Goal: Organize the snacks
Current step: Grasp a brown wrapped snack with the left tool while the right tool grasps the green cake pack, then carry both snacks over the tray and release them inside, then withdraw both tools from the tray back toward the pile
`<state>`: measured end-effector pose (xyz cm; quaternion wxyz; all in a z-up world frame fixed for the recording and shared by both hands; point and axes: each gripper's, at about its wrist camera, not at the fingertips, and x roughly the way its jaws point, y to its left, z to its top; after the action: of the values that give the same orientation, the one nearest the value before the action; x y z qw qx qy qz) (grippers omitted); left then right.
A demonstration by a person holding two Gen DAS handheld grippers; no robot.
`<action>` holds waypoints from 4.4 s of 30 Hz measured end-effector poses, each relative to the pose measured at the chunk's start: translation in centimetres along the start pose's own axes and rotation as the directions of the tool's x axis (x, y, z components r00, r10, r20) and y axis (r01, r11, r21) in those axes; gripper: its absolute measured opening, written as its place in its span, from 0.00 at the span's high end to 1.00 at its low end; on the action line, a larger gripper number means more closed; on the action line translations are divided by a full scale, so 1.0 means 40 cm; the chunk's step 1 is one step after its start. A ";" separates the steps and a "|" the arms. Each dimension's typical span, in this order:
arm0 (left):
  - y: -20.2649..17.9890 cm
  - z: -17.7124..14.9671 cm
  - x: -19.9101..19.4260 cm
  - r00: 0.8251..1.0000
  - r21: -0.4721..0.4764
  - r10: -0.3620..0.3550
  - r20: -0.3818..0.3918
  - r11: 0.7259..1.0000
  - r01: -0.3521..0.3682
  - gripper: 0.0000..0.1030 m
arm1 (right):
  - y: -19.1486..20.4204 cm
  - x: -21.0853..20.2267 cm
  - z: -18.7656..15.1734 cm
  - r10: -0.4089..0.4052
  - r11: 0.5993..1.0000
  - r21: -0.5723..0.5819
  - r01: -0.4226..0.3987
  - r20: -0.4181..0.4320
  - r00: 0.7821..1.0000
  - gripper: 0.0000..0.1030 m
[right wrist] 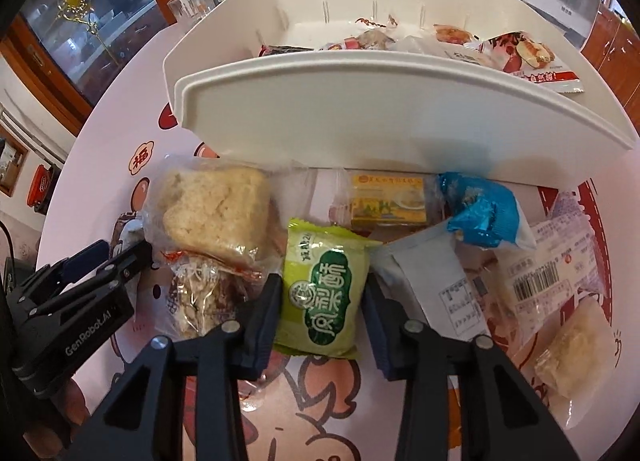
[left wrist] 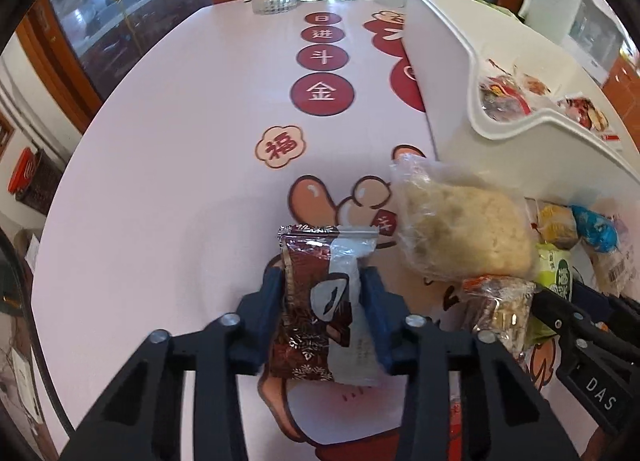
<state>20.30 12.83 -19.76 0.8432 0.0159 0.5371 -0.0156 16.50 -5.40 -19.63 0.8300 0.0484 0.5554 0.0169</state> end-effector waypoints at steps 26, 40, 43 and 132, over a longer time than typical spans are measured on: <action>-0.087 -0.023 -0.186 0.991 0.107 -0.023 0.131 0.994 0.009 0.69 | -0.037 -0.143 -0.045 0.055 0.998 0.007 -0.056 0.087 0.995 0.64; -0.207 0.061 -0.352 0.968 0.160 -0.039 0.248 0.987 -0.001 0.69 | -0.114 -0.353 0.031 0.077 0.997 -0.019 -0.075 0.235 0.969 0.64; -0.235 0.102 -0.383 0.960 0.172 -0.037 0.277 0.985 -0.012 0.69 | -0.135 -0.401 0.075 0.079 0.997 -0.024 -0.075 0.266 0.961 0.64; -0.150 0.069 -0.409 0.965 -0.016 -0.079 0.252 0.996 0.086 0.21 | -0.209 -0.381 -0.015 0.082 0.994 -0.086 -0.066 0.208 0.975 0.46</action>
<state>15.64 6.86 -3.84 0.9031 -0.0199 0.4265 -0.0452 9.88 -14.91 -6.66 0.8844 0.0381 0.4607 0.0644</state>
